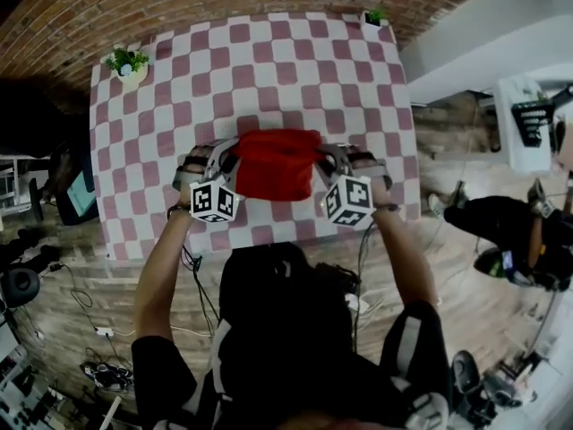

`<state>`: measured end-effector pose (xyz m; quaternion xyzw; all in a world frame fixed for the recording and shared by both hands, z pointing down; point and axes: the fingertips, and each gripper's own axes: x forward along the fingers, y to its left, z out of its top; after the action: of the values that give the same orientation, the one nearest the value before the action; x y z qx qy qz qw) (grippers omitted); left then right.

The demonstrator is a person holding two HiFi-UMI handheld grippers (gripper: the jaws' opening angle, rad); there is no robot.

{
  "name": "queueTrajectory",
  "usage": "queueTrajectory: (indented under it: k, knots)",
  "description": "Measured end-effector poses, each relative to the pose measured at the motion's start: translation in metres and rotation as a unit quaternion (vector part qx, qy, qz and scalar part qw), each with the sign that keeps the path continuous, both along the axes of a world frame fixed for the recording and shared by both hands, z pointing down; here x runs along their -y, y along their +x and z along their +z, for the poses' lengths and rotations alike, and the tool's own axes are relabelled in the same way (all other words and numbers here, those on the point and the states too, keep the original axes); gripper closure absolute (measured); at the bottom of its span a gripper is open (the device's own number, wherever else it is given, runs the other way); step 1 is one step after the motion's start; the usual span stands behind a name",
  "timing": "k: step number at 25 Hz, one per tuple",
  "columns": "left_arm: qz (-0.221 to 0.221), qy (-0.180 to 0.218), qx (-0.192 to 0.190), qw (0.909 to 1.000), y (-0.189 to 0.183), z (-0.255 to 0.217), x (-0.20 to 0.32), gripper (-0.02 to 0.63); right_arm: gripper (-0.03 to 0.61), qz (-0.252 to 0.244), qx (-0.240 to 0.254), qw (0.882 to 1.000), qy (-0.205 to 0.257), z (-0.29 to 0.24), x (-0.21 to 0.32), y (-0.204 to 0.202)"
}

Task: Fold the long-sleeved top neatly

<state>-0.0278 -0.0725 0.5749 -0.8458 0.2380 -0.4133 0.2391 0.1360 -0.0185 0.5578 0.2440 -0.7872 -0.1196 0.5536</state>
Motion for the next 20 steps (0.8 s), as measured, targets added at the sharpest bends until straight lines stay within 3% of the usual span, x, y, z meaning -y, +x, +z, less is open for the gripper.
queueTrajectory:
  k: [4, 8, 12, 20]
  knots:
    - [0.024, 0.019, 0.029, 0.9991, -0.004, 0.021, -0.043, 0.543, 0.522, -0.024, -0.019, 1.000, -0.007, 0.023, -0.047, -0.005]
    - [0.062, 0.026, 0.088, 0.9939, -0.004, 0.058, -0.077, 0.543, 0.520, -0.037, -0.042, 0.998, -0.029, 0.061, -0.080, -0.006]
    - [0.084, 0.015, 0.129, 0.9879, -0.003, 0.088, -0.093, 0.543, 0.520, -0.033, -0.056, 0.996, -0.053, 0.100, -0.103, -0.004]
    - [0.104, -0.024, 0.172, 0.9793, -0.002, 0.120, -0.103, 0.543, 0.520, -0.033, -0.090, 0.992, -0.080, 0.154, -0.123, -0.009]
